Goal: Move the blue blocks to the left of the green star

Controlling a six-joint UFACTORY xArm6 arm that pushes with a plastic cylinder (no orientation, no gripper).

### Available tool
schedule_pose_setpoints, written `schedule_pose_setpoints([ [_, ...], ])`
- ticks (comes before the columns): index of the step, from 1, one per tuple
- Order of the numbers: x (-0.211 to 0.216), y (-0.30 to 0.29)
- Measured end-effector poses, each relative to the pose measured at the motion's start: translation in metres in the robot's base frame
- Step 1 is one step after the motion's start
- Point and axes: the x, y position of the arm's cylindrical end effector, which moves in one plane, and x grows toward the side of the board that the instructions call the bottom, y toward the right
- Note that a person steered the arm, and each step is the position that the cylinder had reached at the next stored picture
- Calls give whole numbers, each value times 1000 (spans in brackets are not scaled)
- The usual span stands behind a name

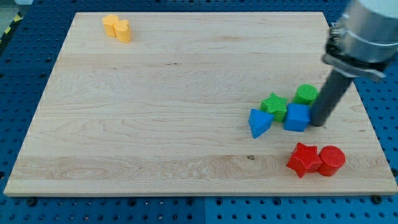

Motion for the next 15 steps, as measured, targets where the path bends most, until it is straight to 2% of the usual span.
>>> schedule_pose_setpoints([
  [3, 2, -3],
  [6, 10, -70],
  [9, 23, -96],
  [10, 23, -111],
  [11, 6, -134],
  [13, 47, -160],
  [14, 47, -171],
  [15, 18, -183],
])
